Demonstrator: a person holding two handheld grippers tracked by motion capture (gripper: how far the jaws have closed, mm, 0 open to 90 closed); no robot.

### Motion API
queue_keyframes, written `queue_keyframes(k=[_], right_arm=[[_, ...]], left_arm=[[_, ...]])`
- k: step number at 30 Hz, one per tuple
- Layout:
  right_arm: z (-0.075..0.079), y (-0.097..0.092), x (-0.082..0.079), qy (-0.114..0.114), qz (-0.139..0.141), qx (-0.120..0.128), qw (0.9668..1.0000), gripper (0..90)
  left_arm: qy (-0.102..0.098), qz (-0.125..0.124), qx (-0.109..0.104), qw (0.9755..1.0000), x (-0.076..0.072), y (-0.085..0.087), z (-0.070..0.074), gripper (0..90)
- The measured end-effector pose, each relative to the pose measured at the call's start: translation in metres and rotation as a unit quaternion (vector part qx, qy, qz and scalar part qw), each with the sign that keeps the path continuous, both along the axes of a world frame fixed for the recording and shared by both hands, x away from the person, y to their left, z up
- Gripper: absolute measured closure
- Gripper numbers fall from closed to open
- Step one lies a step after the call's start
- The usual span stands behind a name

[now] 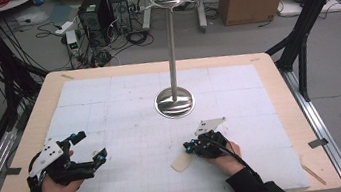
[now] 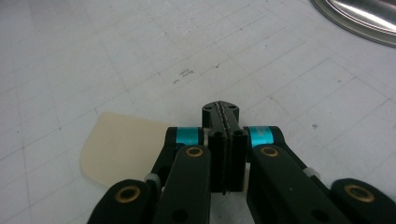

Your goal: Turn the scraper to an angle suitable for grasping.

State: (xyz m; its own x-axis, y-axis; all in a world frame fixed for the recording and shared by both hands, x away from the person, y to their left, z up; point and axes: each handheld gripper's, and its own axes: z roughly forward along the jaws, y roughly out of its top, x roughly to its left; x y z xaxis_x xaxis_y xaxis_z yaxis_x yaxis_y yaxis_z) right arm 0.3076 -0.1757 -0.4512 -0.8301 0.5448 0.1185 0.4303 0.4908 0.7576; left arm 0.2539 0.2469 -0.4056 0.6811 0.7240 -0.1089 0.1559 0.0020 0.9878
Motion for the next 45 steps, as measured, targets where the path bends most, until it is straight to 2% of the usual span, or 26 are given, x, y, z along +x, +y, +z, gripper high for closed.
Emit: queue_keyframes(k=[2,9,12,13,16,17,18,21,23,26,31,33,36,39,45], right_arm=[[0.001,0.001,-0.004,-0.014,0.007,-0.014,0.9998,90.0],[0.002,-0.014,-0.013,-0.012,0.023,-0.02,0.9995,90.0],[0.003,-0.025,-0.023,-0.034,0.03,-0.033,0.9984,90.0],[0.002,-0.03,-0.026,-0.037,0.031,-0.031,0.9984,90.0],[0.002,-0.047,-0.03,-0.025,0.033,-0.021,0.9989,90.0],[0.002,-0.047,-0.03,-0.025,0.033,-0.021,0.9989,90.0],[0.003,-0.058,-0.032,-0.01,0.034,-0.019,0.9992,90.0],[0.003,-0.069,-0.032,0.008,0.039,-0.011,0.9991,90.0],[0.003,-0.072,-0.031,0.016,0.041,-0.005,0.999,90.0],[0.005,-0.072,-0.03,0.016,0.044,-0.011,0.9988,90.0],[0.012,-0.098,-0.027,0.003,-0.013,-0.019,0.9997,90.0],[0.013,-0.105,-0.027,0.0,-0.031,-0.025,0.9992,90.0],[0.014,-0.116,-0.025,0.001,-0.052,-0.02,0.9985,90.0],[0.011,-0.124,-0.023,0.001,-0.078,-0.025,0.9966,90.0],[0.006,-0.119,-0.018,-0.002,-0.089,-0.03,0.9956,90.0]], left_arm=[[-0.001,0.001,-0.001,1.0,0.0,0.001,0.0,2.2],[-0.008,0.009,-0.011,0.9999,-0.002,0.006,0.001,2.2],[-0.006,0.009,-0.01,0.9999,-0.002,0.005,0.001,2.2],[-0.006,0.008,-0.009,0.9999,-0.002,0.005,0.001,2.2],[-0.005,0.007,-0.006,0.9999,-0.002,0.003,0.001,2.2],[-0.005,0.007,-0.006,0.9999,-0.002,0.003,0.001,2.2],[-0.006,0.006,-0.007,0.9999,-0.001,0.002,0.001,2.2],[-0.005,0.006,-0.005,1.0,-0.001,0.002,0.001,2.2],[-0.003,0.005,-0.004,1.0,-0.001,0.001,0.0,2.2],[-0.002,0.005,-0.002,1.0,-0.001,0.0,-0.001,2.2],[-0.002,0.007,-0.005,1.0,0.0,0.002,-0.001,2.2],[-0.002,0.006,-0.002,1.0,0.0,0.002,-0.001,2.2],[-0.002,0.005,-0.003,1.0,0.0,0.001,-0.001,2.2],[-0.001,0.004,0.0,1.0,0.0,0.0,-0.001,2.2],[-0.01,0.001,-0.004,0.9999,-0.002,0.0,0.0,2.2]])
